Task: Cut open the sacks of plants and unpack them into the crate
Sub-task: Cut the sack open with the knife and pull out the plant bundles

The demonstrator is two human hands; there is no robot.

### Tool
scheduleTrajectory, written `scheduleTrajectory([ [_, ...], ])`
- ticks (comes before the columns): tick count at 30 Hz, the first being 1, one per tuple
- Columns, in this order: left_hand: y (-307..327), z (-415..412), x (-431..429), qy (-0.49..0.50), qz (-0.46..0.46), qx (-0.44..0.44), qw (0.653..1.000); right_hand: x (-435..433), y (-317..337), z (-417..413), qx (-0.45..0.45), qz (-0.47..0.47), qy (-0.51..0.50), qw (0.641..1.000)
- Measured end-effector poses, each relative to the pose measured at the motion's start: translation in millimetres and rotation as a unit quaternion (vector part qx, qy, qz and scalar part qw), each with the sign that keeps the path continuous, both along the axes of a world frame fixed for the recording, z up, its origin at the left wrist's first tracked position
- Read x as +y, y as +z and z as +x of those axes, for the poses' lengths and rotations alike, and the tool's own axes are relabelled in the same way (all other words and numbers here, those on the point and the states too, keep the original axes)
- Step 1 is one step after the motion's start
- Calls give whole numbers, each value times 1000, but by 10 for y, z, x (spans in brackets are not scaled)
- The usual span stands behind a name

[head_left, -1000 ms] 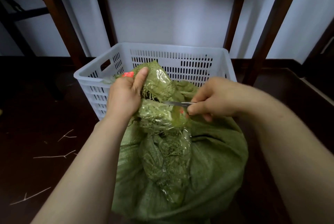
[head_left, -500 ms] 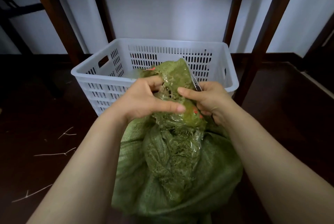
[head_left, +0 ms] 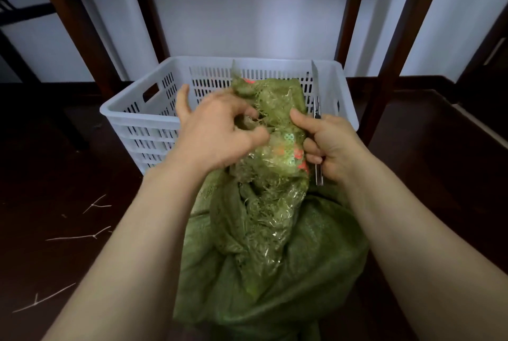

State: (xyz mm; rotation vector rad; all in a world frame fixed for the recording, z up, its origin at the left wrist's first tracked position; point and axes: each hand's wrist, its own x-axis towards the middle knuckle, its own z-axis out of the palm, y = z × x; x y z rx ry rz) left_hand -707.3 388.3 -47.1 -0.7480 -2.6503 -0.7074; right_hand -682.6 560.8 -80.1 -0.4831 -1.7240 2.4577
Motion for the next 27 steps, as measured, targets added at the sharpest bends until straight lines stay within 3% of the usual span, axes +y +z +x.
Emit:
scheduleTrajectory([
  [3, -22, 54, 56, -10, -42, -77, 996, -23, 59, 25, -4, 19, 30, 999],
  [8, -167, 87, 91, -37, 23, -139, 989, -90, 131, 157, -12, 142, 58, 988],
  [15, -178, 157, 268, -21, -8, -185, 982, -64, -32, 24, -37, 99, -103, 989],
  [20, -224, 162, 297, -46, -61, -185, 980, -49, -201, -54, -80, 95, -104, 987],
  [27, -269, 116, 153, -92, -33, -245, 965, -31, -294, -79, -93, 44, -115, 988],
])
